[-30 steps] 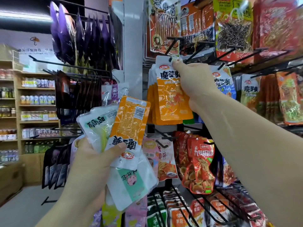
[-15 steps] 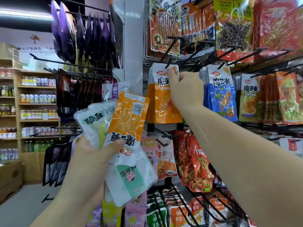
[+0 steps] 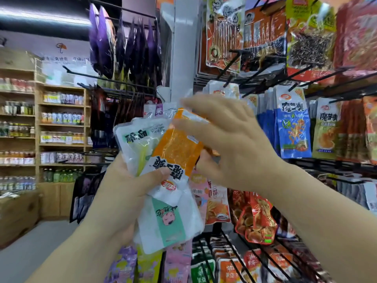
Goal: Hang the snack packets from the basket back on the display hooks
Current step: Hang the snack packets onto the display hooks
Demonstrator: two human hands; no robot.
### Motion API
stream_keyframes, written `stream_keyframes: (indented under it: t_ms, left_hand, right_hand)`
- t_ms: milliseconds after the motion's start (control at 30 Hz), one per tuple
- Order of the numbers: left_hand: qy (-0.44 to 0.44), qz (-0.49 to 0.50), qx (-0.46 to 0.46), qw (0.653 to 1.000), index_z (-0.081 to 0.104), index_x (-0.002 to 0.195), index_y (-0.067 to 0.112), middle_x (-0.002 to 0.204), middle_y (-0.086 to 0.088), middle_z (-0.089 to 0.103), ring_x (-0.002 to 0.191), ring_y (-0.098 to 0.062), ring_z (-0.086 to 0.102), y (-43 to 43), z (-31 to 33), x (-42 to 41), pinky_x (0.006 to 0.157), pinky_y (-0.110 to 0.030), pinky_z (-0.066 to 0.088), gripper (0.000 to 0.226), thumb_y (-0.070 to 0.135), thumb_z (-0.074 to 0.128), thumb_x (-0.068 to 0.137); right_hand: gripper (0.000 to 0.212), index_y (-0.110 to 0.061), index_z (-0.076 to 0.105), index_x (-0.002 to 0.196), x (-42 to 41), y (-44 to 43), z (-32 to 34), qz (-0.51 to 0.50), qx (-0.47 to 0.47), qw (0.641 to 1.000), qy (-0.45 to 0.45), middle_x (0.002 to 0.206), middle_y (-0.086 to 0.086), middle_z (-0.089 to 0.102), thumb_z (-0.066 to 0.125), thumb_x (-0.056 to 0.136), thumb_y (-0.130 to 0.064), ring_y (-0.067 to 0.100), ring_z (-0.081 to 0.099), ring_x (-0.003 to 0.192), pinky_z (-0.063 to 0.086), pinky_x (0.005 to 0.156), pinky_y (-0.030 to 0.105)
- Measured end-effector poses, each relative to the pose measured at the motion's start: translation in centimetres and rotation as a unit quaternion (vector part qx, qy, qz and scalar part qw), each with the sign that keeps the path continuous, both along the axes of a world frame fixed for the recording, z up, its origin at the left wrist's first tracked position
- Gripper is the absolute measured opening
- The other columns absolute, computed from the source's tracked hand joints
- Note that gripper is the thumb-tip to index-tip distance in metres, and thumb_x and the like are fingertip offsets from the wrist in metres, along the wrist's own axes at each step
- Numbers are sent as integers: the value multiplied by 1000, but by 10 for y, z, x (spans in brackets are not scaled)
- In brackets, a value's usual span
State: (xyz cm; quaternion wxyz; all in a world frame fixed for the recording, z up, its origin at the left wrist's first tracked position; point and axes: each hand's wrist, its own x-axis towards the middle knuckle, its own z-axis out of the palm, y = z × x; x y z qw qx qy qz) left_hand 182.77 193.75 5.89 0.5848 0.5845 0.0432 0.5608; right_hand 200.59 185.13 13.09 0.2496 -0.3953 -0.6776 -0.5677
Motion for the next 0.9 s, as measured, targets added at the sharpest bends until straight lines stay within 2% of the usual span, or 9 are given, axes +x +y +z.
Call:
stream_keyframes:
  t_ms: [67,200,367,467,633,700,767,833,900]
  left_hand:
    - [0,-30,10,999,68,121,14,99,-19,75,87,-42,74,2,6,-2,73,-49,59,50,-3,72,74]
    - [2,-46,8,999,70,116,14,100,-12,77,84,-30,74,6,24,4,71,-44,61,49,-3,69,70]
    - [-1,-49,-16,999,70,118,15,103,-12,80,84,-28,78,1,39,15,66,-41,65,40,5,70,80]
    - [-16,-62,-52,997,70,117,16,102,-11,80,80,-26,78,-4,40,21,64,-39,65,23,6,61,97]
    - [-29,-41,-89,995,68,118,20,101,-8,81,78,-26,79,-2,37,27,57,-39,64,20,14,57,103]
    - [-35,-29,-89,995,67,119,20,104,-5,80,82,-27,79,2,36,27,58,-41,64,19,14,57,104]
    - [-29,-15,-82,996,67,116,22,103,-5,80,82,-26,79,4,36,27,59,-43,64,17,16,59,102]
    - [-20,-9,-68,997,68,112,24,101,-4,80,81,-25,79,5,36,28,59,-43,64,15,16,60,102]
    - [-12,-8,-56,998,68,110,24,102,-4,80,83,-26,79,3,35,30,65,-45,64,15,15,58,103]
  right_hand:
    - [66,-24,62,142,-1,-3,-3,-46,-98,989,-96,156,6,49,56,77,-17,30,41,149,31,119,49]
    - [55,-29,57,146,14,8,2,-101,-93,981,-139,156,3,50,54,92,-23,29,41,149,30,122,51]
    - [40,-20,68,133,24,5,8,-78,-27,986,-144,132,6,68,73,93,-13,31,65,120,49,103,48]
    - [40,-17,68,131,31,-1,8,-73,-23,986,-149,129,6,70,76,92,-12,32,67,113,52,93,47]
    - [34,-11,74,120,40,-18,1,-36,-28,990,-136,112,3,77,79,88,-4,28,71,94,54,77,41]
    - [29,-12,74,121,40,-23,-2,2,-39,998,-50,98,-1,77,70,93,-5,22,71,83,56,72,37]
    - [29,-18,68,125,37,-30,-1,65,-44,987,137,78,-16,68,64,97,-10,6,62,65,50,61,22]
    - [34,-27,56,124,35,-33,7,133,-79,930,333,71,-14,63,64,97,-9,10,58,55,47,50,20]
    - [36,-33,50,113,32,-30,19,194,-118,843,488,85,-5,69,63,96,-5,27,66,65,58,55,44]
